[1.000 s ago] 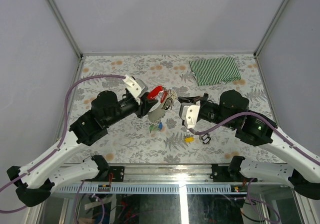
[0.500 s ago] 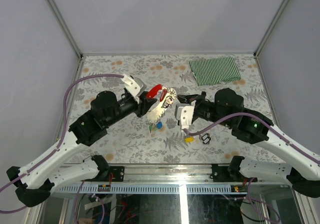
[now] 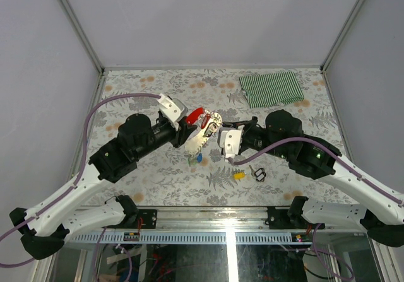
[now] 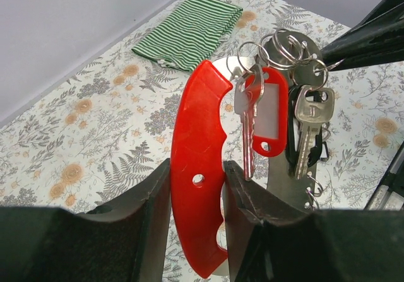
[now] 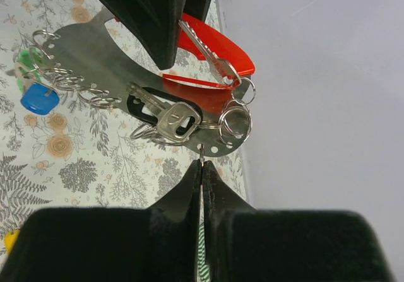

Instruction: Put the keys on the keyring

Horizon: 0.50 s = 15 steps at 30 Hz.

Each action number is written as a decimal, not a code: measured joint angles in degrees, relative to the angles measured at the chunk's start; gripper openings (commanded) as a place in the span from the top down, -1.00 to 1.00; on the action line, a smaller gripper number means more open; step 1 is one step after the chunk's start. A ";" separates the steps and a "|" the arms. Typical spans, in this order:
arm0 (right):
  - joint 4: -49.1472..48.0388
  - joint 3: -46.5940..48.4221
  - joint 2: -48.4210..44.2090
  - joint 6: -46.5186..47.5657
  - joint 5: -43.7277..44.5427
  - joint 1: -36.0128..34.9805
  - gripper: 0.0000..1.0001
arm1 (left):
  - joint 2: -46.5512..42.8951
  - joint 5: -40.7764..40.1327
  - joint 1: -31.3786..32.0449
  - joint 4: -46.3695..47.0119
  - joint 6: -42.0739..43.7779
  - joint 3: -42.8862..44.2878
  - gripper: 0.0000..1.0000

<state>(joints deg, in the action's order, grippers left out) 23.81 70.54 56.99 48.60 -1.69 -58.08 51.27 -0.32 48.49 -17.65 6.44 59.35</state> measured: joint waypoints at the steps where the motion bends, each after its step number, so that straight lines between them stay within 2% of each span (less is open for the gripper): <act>1: -0.07 0.02 0.00 -0.13 -0.15 0.00 1.00 | 0.00 0.00 0.00 0.00 0.00 0.00 1.00; 15: 0.42 0.11 1.42 -1.14 0.09 0.02 1.00 | 0.63 -0.79 0.00 -1.42 0.09 0.44 1.00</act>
<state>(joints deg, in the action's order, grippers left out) 24.23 70.65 58.41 47.46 -1.61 -58.06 51.90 -1.10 48.49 -19.07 6.52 59.79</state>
